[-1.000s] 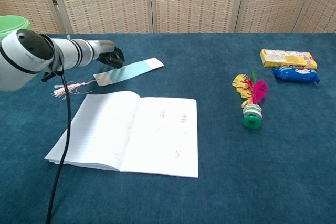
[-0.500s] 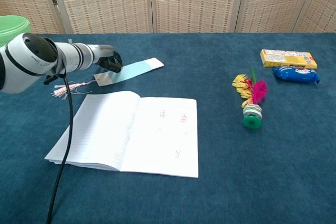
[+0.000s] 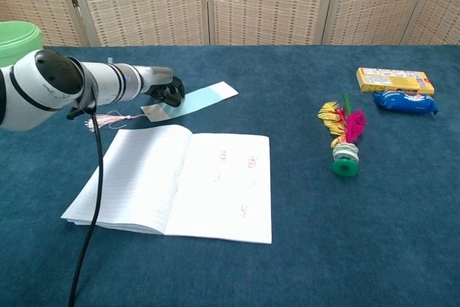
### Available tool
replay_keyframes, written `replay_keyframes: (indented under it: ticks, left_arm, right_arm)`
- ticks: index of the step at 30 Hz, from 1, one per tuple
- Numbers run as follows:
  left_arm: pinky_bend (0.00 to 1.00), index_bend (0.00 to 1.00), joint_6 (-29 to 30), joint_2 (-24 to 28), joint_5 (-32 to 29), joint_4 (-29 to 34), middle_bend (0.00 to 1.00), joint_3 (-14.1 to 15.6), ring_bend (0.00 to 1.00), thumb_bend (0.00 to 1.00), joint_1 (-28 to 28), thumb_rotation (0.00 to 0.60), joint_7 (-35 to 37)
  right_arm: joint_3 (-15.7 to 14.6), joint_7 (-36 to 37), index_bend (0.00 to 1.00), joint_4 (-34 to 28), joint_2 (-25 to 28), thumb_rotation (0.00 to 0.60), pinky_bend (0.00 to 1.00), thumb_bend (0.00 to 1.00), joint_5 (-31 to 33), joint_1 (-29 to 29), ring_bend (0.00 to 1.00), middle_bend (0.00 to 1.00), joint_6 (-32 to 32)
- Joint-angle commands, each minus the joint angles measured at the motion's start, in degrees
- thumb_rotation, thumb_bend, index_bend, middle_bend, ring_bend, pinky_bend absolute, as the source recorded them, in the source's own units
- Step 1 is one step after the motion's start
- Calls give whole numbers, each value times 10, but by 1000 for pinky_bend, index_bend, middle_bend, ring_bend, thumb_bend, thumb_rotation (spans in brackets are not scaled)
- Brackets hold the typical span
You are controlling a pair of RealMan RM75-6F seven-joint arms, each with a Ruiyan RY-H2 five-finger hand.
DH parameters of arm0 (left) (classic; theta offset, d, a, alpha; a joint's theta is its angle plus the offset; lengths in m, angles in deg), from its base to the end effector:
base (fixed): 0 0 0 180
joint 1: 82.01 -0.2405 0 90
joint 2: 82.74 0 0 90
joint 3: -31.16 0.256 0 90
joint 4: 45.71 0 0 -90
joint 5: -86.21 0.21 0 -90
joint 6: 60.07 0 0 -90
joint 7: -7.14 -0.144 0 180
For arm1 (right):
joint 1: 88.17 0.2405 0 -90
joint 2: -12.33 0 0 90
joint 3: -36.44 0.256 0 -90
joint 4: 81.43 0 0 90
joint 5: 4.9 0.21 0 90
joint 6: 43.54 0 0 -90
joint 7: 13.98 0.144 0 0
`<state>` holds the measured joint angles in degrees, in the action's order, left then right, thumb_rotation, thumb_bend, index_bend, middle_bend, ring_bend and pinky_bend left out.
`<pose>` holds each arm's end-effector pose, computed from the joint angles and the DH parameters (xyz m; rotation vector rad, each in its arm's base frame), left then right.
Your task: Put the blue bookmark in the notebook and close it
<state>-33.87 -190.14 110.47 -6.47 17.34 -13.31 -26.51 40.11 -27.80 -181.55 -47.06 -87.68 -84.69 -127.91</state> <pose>-0.1139 0.4735 -0.0769 -1.8193 -1.0792 -0.5314 -0.3007 -0.1748 0.1754 1.3976 -0.8009 0.7221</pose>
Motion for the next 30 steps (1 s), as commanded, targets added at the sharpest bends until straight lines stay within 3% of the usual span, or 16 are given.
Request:
replay_keyframes:
  ticks: [1, 6, 8, 10, 13, 22, 30]
  left_arm:
    - [168, 231, 4, 16, 25, 36, 224, 6, 110, 725, -3, 296, 14]
    - [167, 229, 33, 34, 76, 85, 224, 7, 111, 725, -12, 299, 40]
    - [167, 218, 50, 41, 103, 101, 224, 3, 110, 724, -18, 344, 58]
    - [167, 207, 63, 48, 130, 112, 224, 2, 111, 716, -23, 483, 73]
    - [167, 196, 77, 57, 167, 120, 224, 5, 110, 641, -31, 597, 90]
    - [167, 170, 95, 64, 217, 128, 219, 14, 110, 364, -54, 600, 125]
    - [167, 159, 105, 58, 241, 124, 208, 21, 111, 243, -56, 600, 119]
  right_arm:
    - [0, 1, 137, 1, 0, 600, 217, 222, 1, -1, 172, 132, 0]
    - [-1, 3, 137, 2, -1, 600, 217, 223, 0, -2, 172, 132, -2]
    - [-1, 4, 137, 3, -1, 600, 217, 222, -1, -2, 172, 132, -3]
    - [-1, 5, 137, 3, -1, 600, 217, 222, -3, -2, 172, 132, -4]
    - [-2, 6, 137, 4, -2, 600, 217, 223, -4, -3, 172, 132, -5]
    - [-4, 12, 137, 6, -4, 600, 217, 222, -12, -5, 172, 132, -9]
    - [-6, 13, 137, 4, -2, 600, 217, 222, -17, -10, 172, 132, -16]
